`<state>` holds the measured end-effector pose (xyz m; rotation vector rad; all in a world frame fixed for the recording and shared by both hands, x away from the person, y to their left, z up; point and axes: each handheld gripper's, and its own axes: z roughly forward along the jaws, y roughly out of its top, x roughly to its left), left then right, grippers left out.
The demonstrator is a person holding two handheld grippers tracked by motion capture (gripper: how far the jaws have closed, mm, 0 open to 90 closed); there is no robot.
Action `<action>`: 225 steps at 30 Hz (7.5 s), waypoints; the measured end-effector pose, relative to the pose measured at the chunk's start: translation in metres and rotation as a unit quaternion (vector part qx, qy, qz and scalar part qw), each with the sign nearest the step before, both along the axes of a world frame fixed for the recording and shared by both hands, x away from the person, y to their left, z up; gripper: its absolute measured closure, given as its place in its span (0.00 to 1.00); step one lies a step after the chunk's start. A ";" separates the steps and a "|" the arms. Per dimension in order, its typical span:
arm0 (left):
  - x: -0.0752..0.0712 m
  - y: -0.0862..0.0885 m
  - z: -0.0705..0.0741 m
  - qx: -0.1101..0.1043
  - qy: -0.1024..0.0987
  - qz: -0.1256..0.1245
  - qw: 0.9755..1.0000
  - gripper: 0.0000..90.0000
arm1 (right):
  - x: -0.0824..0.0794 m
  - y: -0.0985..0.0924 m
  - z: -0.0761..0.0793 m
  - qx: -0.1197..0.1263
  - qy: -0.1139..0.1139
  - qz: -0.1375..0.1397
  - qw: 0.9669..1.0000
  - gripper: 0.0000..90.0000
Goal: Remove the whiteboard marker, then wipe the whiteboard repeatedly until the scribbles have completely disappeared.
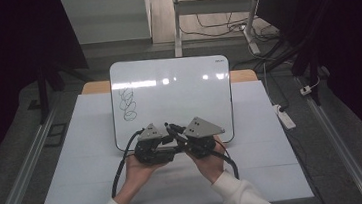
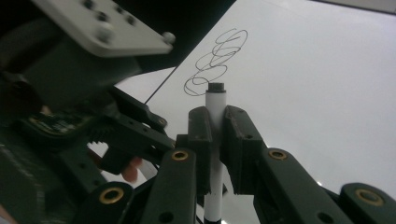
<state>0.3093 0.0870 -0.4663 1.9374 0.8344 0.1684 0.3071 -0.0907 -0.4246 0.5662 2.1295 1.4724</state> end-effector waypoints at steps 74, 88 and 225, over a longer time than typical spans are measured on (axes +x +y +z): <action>0.040 0.149 0.044 -0.075 -0.147 0.164 0.973 0.87 | -0.002 -0.197 -0.067 -0.062 0.085 -0.074 0.992 0.50; 0.121 0.164 0.044 -0.048 -0.152 0.208 0.965 0.87 | 0.001 -0.196 -0.070 -0.068 0.089 -0.073 0.991 0.50; 0.092 0.138 0.009 -0.003 -0.130 0.156 0.979 0.87 | 0.001 -0.187 -0.078 -0.093 0.100 -0.055 0.989 0.48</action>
